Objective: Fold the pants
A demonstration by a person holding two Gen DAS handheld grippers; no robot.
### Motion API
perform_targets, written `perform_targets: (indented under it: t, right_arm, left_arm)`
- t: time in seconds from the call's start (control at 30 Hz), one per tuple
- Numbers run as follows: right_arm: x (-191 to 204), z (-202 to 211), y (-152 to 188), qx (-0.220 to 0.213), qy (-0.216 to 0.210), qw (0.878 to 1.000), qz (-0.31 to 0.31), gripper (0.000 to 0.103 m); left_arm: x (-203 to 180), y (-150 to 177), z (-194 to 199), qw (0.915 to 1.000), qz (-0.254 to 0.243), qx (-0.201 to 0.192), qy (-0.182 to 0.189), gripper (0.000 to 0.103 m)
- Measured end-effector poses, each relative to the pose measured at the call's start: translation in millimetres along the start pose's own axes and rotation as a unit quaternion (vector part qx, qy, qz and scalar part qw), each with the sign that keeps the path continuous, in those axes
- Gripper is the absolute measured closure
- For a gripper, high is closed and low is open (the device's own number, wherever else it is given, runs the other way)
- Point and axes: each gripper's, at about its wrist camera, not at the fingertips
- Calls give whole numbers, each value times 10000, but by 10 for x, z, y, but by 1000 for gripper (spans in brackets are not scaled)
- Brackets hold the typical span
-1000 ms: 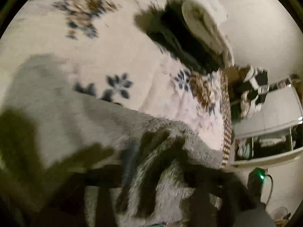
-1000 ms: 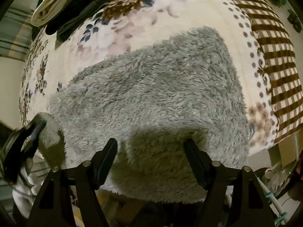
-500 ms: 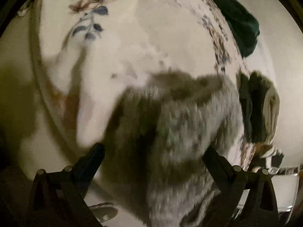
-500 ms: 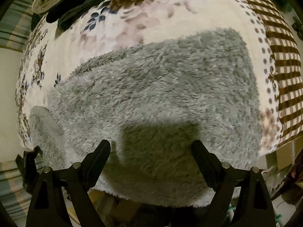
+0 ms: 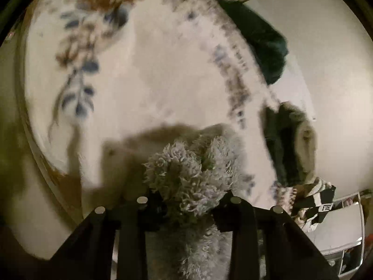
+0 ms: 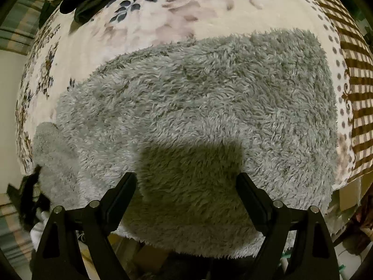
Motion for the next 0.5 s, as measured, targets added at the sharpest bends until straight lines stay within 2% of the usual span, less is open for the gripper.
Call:
perform_targets:
  t: [0.13, 0.27, 0.37, 0.5]
  right_arm:
    - [-159, 47, 40, -40, -111, 9999, -22, 13]
    - [-362, 148, 95, -102, -279, 9995, -99, 13]
    - [-560, 326, 136, -260, -366, 9986, -274, 13]
    - [-968, 709, 234, -572, -386, 9958, -602, 13]
  left_arm:
    - [-574, 71, 384, 9969, -481, -226, 584, 76]
    - [-1385, 274, 529, 9851, -1285, -139, 1131, 76]
    - [-2102, 628, 510, 9653, -2102, 214, 1535, 76]
    - [-2934, 1372, 328, 9308, -2913, 954, 1993, 76]
Point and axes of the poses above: each gripper's, at about its wrist camera, not at the fingertips, and z roughly against the way its jaws point, x to its left, y to its underside, and after that the axes turned 2 degrees about -y, right-handed
